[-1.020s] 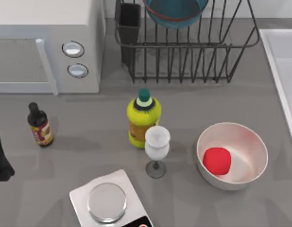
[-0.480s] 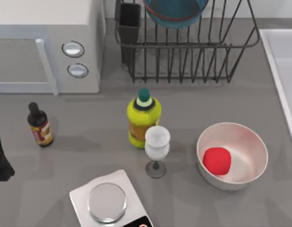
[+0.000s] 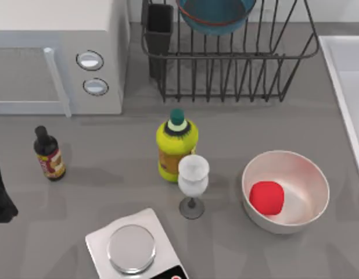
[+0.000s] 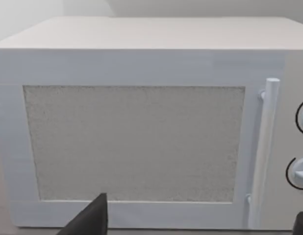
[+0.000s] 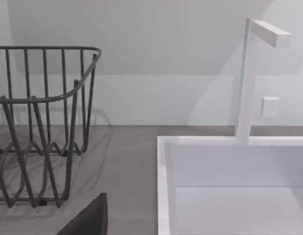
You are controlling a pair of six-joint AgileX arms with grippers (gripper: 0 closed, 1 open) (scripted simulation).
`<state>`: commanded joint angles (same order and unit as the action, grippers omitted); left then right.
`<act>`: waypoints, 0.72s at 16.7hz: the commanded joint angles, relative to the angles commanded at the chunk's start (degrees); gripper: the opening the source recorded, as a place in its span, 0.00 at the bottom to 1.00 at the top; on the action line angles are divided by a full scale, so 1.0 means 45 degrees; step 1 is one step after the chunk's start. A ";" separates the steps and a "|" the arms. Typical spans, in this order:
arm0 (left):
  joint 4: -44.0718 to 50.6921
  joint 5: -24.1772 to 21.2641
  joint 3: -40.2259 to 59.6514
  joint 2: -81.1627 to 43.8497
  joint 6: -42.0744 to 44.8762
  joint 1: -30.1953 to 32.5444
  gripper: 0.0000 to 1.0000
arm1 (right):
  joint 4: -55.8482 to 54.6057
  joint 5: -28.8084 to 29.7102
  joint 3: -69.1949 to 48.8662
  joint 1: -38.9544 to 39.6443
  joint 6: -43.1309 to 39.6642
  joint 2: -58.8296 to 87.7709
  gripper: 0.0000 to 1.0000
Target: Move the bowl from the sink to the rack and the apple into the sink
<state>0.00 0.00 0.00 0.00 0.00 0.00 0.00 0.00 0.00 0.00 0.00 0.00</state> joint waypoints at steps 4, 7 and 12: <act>0.0000 0.0000 0.0000 0.0000 0.0000 0.0000 1.00 | 0.0000 0.0000 0.0000 0.0000 0.0000 0.0000 1.00; 0.0000 0.0000 0.0000 0.0000 0.0000 0.0000 1.00 | 0.0000 0.0000 0.0000 0.0000 0.0000 0.0000 1.00; 0.0000 0.0000 0.0000 0.0000 0.0000 0.0000 1.00 | 0.0298 0.0037 -0.0405 0.0344 0.0285 0.0408 1.00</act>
<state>0.00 0.00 0.00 0.00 0.00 0.00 1.34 0.16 -1.82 1.55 1.28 1.84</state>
